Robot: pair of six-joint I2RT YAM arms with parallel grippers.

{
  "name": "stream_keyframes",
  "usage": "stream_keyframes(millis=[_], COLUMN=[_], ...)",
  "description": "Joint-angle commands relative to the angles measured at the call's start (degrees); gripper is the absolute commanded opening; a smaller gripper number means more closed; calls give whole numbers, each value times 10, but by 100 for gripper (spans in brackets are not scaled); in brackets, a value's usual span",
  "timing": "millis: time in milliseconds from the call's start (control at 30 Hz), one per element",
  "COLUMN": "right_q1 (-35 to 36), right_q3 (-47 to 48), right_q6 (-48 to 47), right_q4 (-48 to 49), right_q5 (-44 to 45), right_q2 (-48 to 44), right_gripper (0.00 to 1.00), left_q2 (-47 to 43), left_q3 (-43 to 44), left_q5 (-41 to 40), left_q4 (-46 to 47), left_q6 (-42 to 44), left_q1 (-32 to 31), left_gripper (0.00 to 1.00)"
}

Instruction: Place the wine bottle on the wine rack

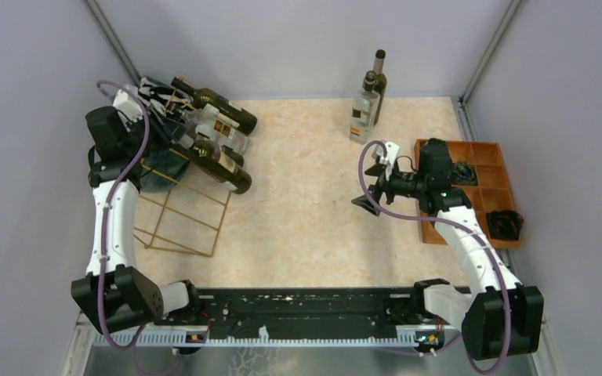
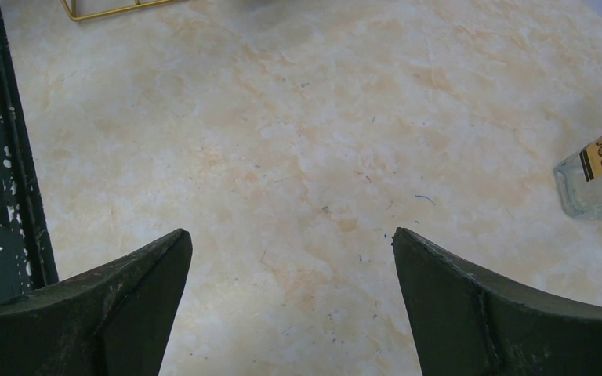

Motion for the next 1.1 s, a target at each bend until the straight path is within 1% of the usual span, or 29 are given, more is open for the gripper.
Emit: stream_keyframes(millis=[0, 1067], right_q1=[-2, -2], right_q3=[2, 1], right_q6=[0, -1], right_q4=[20, 20], right_q5=[-18, -17], right_q2=[0, 4], right_gripper=[98, 98], left_q2=[-30, 9], left_q3=[-4, -10], left_q5=[-36, -79], left_q4=[25, 20], left_q6=[5, 34], left_q1=[5, 5], left_gripper=[0, 0])
